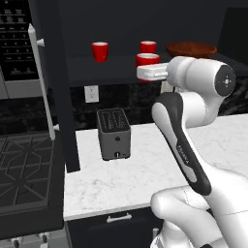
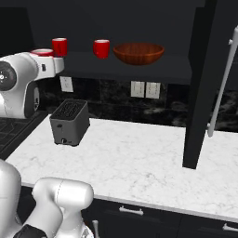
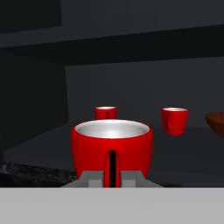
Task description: Gather all objects into one cabinet and sort the glasses and bowls to opposite sides.
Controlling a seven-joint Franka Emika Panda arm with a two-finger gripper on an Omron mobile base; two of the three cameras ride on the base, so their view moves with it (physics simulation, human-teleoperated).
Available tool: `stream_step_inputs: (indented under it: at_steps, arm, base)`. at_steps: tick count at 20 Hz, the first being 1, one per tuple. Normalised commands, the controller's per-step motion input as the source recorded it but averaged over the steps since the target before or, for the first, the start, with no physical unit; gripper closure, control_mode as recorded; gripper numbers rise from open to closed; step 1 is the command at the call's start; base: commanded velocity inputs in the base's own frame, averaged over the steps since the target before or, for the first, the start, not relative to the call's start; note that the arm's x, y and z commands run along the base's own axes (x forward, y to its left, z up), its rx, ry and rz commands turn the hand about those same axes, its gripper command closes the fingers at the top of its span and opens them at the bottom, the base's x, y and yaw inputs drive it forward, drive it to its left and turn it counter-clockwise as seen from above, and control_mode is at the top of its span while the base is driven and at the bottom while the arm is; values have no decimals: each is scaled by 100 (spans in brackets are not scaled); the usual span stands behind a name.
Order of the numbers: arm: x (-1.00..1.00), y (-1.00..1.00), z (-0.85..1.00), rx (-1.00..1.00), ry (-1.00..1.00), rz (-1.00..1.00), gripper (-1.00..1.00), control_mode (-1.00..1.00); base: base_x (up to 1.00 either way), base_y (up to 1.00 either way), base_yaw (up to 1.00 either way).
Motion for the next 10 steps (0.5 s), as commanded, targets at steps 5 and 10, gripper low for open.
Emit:
stream_step_inputs:
  at_steps: [5,10]
  arm:
    - [64,8,-13,-2,5,0,100,-100]
    - [54,7,-25,-1,0,0,100,-100]
  base:
    - [0,0,0]
    - [0,0,0]
